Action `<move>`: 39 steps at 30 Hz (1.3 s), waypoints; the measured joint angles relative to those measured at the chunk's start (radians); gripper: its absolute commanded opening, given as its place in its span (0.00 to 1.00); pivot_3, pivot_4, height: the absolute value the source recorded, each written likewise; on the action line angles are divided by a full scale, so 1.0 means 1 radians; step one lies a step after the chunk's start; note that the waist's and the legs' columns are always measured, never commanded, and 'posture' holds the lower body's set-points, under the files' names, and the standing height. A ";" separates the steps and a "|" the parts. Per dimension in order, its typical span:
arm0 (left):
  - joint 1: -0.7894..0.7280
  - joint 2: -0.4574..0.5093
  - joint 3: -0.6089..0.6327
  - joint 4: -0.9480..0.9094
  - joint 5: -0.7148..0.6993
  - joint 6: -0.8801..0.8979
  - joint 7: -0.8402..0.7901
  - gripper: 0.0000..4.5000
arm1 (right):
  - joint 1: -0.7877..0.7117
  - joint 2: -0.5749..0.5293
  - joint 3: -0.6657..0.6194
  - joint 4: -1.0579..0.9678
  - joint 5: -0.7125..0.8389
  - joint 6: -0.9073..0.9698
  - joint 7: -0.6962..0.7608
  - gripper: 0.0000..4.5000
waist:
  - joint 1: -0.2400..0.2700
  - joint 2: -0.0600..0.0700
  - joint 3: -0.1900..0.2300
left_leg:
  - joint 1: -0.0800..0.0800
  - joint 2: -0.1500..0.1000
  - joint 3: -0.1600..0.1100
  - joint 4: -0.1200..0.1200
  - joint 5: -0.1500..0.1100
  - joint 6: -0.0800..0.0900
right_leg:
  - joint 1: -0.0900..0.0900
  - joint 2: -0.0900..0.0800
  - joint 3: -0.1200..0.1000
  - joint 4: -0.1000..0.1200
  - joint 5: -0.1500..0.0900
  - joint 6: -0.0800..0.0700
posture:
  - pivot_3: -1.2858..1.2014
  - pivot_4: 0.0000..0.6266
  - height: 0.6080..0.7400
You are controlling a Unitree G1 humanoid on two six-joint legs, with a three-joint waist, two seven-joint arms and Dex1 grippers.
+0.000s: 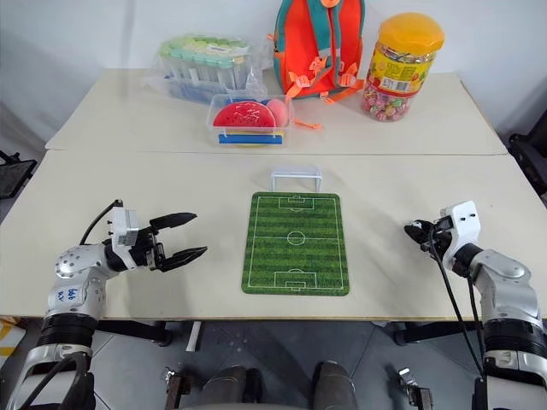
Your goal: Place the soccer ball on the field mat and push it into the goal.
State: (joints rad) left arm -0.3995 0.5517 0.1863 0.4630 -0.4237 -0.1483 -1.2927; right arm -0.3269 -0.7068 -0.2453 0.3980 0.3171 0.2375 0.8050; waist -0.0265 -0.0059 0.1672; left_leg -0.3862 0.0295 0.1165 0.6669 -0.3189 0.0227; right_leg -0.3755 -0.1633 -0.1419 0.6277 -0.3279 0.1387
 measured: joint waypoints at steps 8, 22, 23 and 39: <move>-0.007 0.000 -0.008 0.074 -0.018 -0.081 -0.151 1.00 | -0.042 0.005 0.157 -0.528 0.047 0.255 -0.004 0.19 | -0.006 0.003 0.001 | 0.000 0.000 0.001 0.000 0.000 -0.001 | -0.001 0.002 0.001 0.000 0.000 0.000 | 0.52 0.24 1.00; -0.018 0.054 -0.008 0.216 -0.032 -0.217 -0.210 1.00 | -0.166 0.107 0.622 -0.666 -0.014 0.342 0.154 0.19 | 0.002 0.001 0.002 | -0.004 -0.002 -0.004 0.005 -0.002 0.001 | -0.001 0.000 -0.004 0.000 0.000 0.000 | 0.52 0.24 1.00; -0.015 0.056 -0.008 0.216 -0.039 -0.217 -0.210 1.00 | -0.164 0.096 0.627 -0.666 -0.021 0.335 0.164 0.19 | 0.001 0.001 0.002 | -0.004 -0.002 -0.004 0.005 -0.002 0.001 | -0.001 0.000 -0.004 0.000 0.000 0.000 | 0.52 0.24 1.00; 0.052 0.085 -0.050 0.095 -0.164 -0.190 -0.210 1.00 | -0.088 0.033 0.590 -0.648 -0.045 0.300 0.215 0.19 | -0.001 0.001 0.002 | -0.004 -0.001 -0.004 0.006 -0.002 0.001 | -0.001 0.000 -0.004 0.000 0.000 0.000 | 0.52 0.24 1.00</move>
State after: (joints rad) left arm -0.3474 0.6363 0.1360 0.5576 -0.5875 -0.3386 -1.5023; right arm -0.4147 -0.6740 0.3442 -0.2502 0.2721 0.5373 1.0203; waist -0.0273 -0.0053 0.1689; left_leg -0.3904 0.0283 0.1123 0.6724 -0.3206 0.0235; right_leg -0.3760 -0.1631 -0.1461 0.6281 -0.3276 0.1391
